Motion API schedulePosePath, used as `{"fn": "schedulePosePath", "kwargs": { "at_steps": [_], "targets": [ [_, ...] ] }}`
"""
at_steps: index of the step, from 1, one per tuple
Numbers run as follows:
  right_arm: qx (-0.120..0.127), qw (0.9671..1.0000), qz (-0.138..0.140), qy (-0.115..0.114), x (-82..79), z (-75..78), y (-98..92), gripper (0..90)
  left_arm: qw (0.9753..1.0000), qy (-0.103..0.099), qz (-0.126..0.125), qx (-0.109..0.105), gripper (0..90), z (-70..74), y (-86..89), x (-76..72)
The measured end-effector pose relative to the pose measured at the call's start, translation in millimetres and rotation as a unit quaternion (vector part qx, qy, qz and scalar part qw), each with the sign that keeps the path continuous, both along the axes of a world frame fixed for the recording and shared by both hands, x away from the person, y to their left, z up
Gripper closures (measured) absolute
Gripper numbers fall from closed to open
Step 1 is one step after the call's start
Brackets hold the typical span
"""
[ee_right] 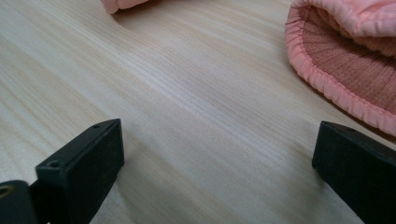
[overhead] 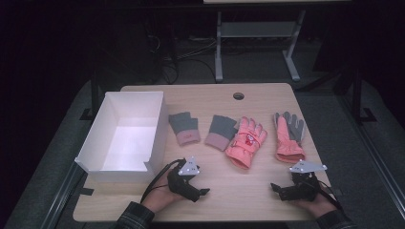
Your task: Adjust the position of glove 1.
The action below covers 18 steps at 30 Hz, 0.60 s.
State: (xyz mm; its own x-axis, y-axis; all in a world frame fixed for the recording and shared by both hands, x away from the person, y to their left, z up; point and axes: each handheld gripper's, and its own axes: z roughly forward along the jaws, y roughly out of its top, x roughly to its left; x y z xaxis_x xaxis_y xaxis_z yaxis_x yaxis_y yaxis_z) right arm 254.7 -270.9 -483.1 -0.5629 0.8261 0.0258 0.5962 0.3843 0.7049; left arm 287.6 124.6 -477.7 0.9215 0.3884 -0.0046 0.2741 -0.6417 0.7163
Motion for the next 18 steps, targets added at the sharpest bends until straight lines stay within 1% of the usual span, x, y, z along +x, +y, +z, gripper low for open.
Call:
{"fn": "schedulePosePath", "kwargs": {
  "at_steps": [3, 4, 6, 8, 10, 11, 12, 15, 18],
  "targets": [
    [0.000, 1.0000, 0.001, 0.004, 0.3, 0.5, 0.2, 1.8, 1.0000, -0.001, 0.005, 0.000, 11.3, 0.1, 0.5, -0.7],
    [-0.005, 0.9999, 0.005, 0.011, 0.5, 1.9, -0.1, 1.8, 1.0000, 0.000, 0.008, 0.000, 11.3, 0.1, 0.7, -1.4],
    [-0.008, 0.9998, 0.006, 0.018, 0.0, 3.2, -0.4, 1.8, 0.9999, -0.001, 0.011, 0.000, 11.3, 0.2, 1.3, -2.3],
    [-0.010, 0.9995, 0.016, 0.024, 0.0, 4.7, -1.1, 1.8, 0.9999, -0.001, 0.012, 0.001, 11.3, 0.3, 1.6, -2.3],
    [-0.006, 0.9992, 0.018, 0.035, 1.4, 7.8, -0.8, 1.8, 0.9998, 0.000, 0.018, 0.001, 11.3, 0.2, 1.8, -2.1],
    [-0.003, 0.9991, 0.021, 0.037, 1.4, 9.4, -0.1, 2.0, 0.9998, -0.001, 0.018, 0.001, 11.4, 0.2, 2.0, -2.0],
    [-0.003, 0.9991, 0.022, 0.037, 1.1, 11.2, 0.5, 4.0, 0.9998, -0.001, 0.018, 0.002, 11.3, 0.2, 2.2, -1.9],
    [0.005, 0.9992, 0.032, 0.022, -1.7, 20.8, 2.7, 13.1, 0.9998, -0.001, 0.021, -0.005, 11.3, -0.3, 2.2, -2.4],
    [0.010, 0.9992, 0.039, 0.007, -4.2, 28.7, 4.7, 17.1, 0.9998, -0.001, 0.018, -0.003, 11.3, -0.2, 3.2, -2.0]
  ]
}}
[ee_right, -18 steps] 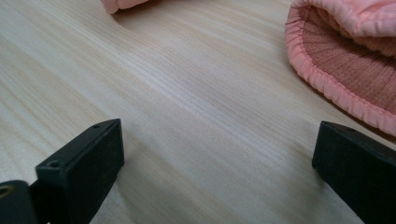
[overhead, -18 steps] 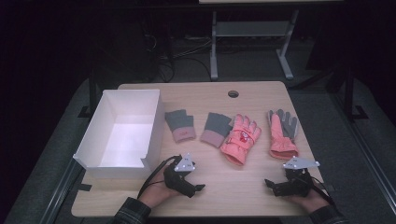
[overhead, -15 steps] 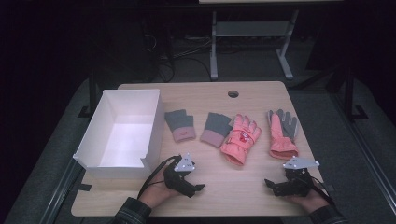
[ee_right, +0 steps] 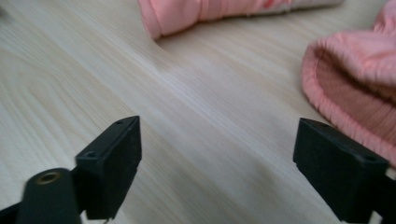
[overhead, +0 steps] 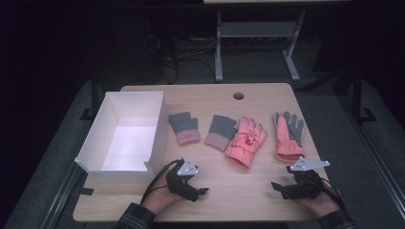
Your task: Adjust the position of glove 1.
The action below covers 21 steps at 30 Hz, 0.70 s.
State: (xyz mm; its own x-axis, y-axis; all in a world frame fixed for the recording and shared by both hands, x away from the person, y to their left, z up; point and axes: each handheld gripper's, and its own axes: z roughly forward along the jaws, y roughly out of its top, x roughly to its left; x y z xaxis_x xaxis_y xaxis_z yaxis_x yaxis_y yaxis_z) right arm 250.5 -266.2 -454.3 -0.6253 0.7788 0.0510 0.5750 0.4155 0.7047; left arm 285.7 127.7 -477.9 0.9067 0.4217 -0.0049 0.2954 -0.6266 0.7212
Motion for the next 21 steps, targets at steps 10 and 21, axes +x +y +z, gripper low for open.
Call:
{"fn": "schedulePosePath", "kwargs": {
  "at_steps": [10, 21],
  "targets": [
    [0.002, 1.0000, 0.000, 0.008, 2.4, -3.7, 1.3, 16.0, 0.9989, 0.023, 0.041, 0.006, 12.8, 12.7, -1.5, 11.6],
    [0.002, 0.9999, 0.000, 0.013, 3.2, -9.1, 0.9, 13.9, 0.9982, 0.016, 0.058, 0.001, 15.3, 29.8, -21.1, 31.9]
  ]
}}
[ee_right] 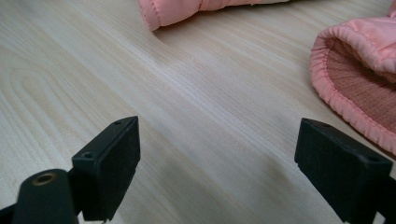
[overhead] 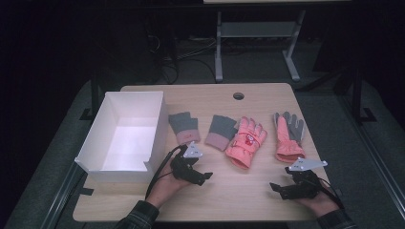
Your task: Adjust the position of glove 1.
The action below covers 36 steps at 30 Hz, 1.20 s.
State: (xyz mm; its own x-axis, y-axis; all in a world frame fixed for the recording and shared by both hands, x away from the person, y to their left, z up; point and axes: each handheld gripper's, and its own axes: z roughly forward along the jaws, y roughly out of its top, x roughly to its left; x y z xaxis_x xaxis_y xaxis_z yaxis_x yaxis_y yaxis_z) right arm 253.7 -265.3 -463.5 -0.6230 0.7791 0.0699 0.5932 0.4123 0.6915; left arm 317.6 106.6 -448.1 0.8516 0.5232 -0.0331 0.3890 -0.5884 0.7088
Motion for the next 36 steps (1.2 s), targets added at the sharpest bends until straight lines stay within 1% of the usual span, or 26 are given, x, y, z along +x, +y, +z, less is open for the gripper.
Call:
{"fn": "schedulePosePath", "kwargs": {
  "at_steps": [1, 4, 7, 9, 11, 12, 14, 16, 18, 19, 20, 22, 25, 32, 33, 35, 36],
  "targets": [
    [-0.001, 1.0000, 0.000, 0.000, 0.2, -0.3, 0.0, 14.0, 1.0000, 0.001, 0.002, -0.003, 16.5, 2.0, -2.6, 2.4],
    [-0.003, 1.0000, -0.001, 0.007, 0.0, -1.6, -0.1, 13.9, 0.9999, -0.007, 0.007, 0.006, 16.8, 8.0, -10.4, 9.2],
    [0.000, 1.0000, -0.001, 0.005, -0.7, -1.6, -0.5, 13.9, 0.9999, -0.006, 0.015, 0.003, 17.0, 12.3, -17.8, 18.6],
    [-0.001, 1.0000, -0.001, 0.004, -0.7, -1.4, -0.4, 13.9, 0.9998, -0.010, 0.019, 0.004, 21.9, 14.1, -21.4, 23.9],
    [-0.002, 1.0000, -0.002, 0.005, -0.7, -1.7, -0.1, 13.9, 0.9997, -0.010, 0.022, 0.002, 21.8, 16.7, -25.5, 31.2],
    [-0.003, 1.0000, -0.001, 0.006, -0.5, -1.9, -0.2, 13.9, 0.9997, -0.012, 0.023, -0.002, 21.8, 18.3, -26.8, 34.5],
    [-0.002, 1.0000, -0.002, 0.005, -0.2, -2.2, -0.5, 13.9, 0.9997, -0.013, 0.022, -0.001, 21.7, 21.4, -28.9, 40.2],
    [-0.002, 1.0000, -0.002, 0.004, -0.2, -2.1, -0.9, 13.9, 0.9996, -0.012, 0.023, -0.006, 21.6, 24.7, -31.1, 47.6],
    [-0.002, 1.0000, -0.001, 0.001, -0.1, -1.9, -1.4, 13.9, 0.9996, -0.016, 0.022, -0.005, 21.5, 27.8, -33.0, 54.0],
    [-0.001, 1.0000, -0.003, 0.002, -0.4, -1.7, -1.2, 13.9, 0.9996, -0.017, 0.022, -0.009, 21.5, 28.7, -34.3, 57.0],
    [-0.001, 1.0000, -0.002, 0.000, -0.5, -1.4, -1.3, 13.9, 0.9996, -0.017, 0.022, -0.009, 21.3, 28.7, -34.3, 57.0],
    [0.000, 1.0000, -0.002, 0.000, -0.9, -0.4, -1.7, 13.9, 0.9995, -0.021, 0.020, -0.009, 21.3, 31.3, -37.7, 65.5],
    [-0.001, 0.9999, -0.003, -0.010, -1.8, 2.4, -2.1, 13.9, 0.9996, -0.018, 0.021, -0.008, 21.4, 30.7, -42.1, 74.6],
    [0.001, 0.9999, -0.005, -0.011, -1.9, 3.0, -3.2, 13.9, 0.9993, -0.008, 0.036, 0.004, 24.0, 22.6, -51.9, 100.5],
    [0.001, 0.9999, -0.004, -0.011, -1.9, 3.1, -3.3, 13.9, 0.9992, -0.010, 0.038, 0.007, 24.3, 20.7, -53.0, 105.7],
    [0.003, 1.0000, -0.003, -0.008, -1.7, 3.2, -3.2, 13.9, 0.9990, -0.004, 0.044, 0.007, 29.5, 18.5, -54.6, 112.6],
    [0.002, 1.0000, -0.002, -0.008, -1.5, 3.1, -3.6, 13.9, 0.9987, -0.003, 0.050, 0.004, 30.9, 16.7, -55.8, 115.4]
  ]
}}
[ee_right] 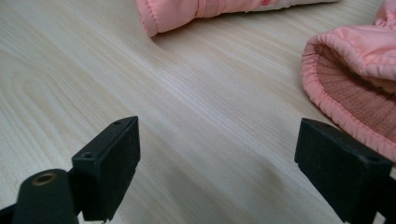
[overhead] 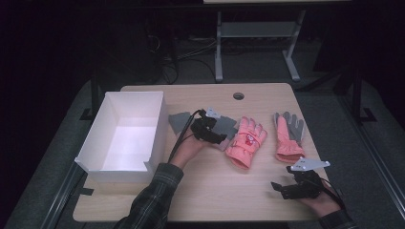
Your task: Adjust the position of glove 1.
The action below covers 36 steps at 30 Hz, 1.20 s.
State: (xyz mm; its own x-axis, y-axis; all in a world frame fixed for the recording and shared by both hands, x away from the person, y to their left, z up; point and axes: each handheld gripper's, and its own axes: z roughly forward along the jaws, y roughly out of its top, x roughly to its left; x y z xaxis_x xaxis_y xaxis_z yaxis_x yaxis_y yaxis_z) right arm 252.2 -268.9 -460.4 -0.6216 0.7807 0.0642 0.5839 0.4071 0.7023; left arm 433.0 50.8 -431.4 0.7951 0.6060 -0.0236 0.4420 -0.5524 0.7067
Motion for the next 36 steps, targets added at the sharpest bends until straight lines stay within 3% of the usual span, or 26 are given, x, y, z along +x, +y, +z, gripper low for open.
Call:
{"fn": "schedulePosePath", "kwargs": {
  "at_steps": [8, 11, 13, 21, 24, 28, 30, 34, 36],
  "targets": [
    [0.001, 1.0000, 0.000, 0.004, 0.2, 0.2, -0.2, 13.9, 0.9995, 0.015, 0.028, 0.003, 42.7, -13.4, -7.8, 16.2],
    [0.000, 1.0000, 0.002, 0.004, 0.4, -0.1, 0.3, 14.0, 0.9987, 0.011, 0.039, 0.030, 45.1, -20.4, -14.5, 21.5],
    [0.002, 1.0000, 0.001, 0.006, 0.4, 0.1, 0.0, 14.0, 0.9983, 0.021, 0.043, 0.035, 46.0, -25.2, -16.0, 23.5],
    [0.002, 1.0000, 0.000, 0.009, 0.8, -0.4, -0.5, 14.0, 0.9983, 0.025, 0.034, 0.041, 45.4, -29.0, -16.3, 25.0],
    [0.002, 1.0000, 0.001, 0.008, 0.4, -0.1, -0.3, 14.0, 0.9982, 0.029, 0.031, 0.042, 51.7, -28.1, -15.4, 25.1],
    [0.002, 1.0000, 0.000, 0.008, 1.2, -0.9, -1.0, 14.2, 0.9984, 0.029, 0.027, 0.040, 69.3, -27.7, -14.0, 25.4],
    [0.001, 1.0000, 0.000, 0.009, 1.8, -1.2, -1.4, 14.2, 0.9986, 0.029, 0.013, 0.043, 76.3, -27.0, -13.2, 25.5],
    [0.002, 1.0000, 0.000, 0.009, 1.6, -0.7, -2.0, 14.2, 0.9990, 0.029, 0.009, 0.033, 80.3, -25.9, -11.2, 25.9],
    [0.004, 0.9999, -0.002, 0.011, 1.5, -0.7, -1.7, 14.2, 0.9993, 0.034, 0.009, 0.016, 80.7, -22.8, -7.6, 26.5]
  ]
}}
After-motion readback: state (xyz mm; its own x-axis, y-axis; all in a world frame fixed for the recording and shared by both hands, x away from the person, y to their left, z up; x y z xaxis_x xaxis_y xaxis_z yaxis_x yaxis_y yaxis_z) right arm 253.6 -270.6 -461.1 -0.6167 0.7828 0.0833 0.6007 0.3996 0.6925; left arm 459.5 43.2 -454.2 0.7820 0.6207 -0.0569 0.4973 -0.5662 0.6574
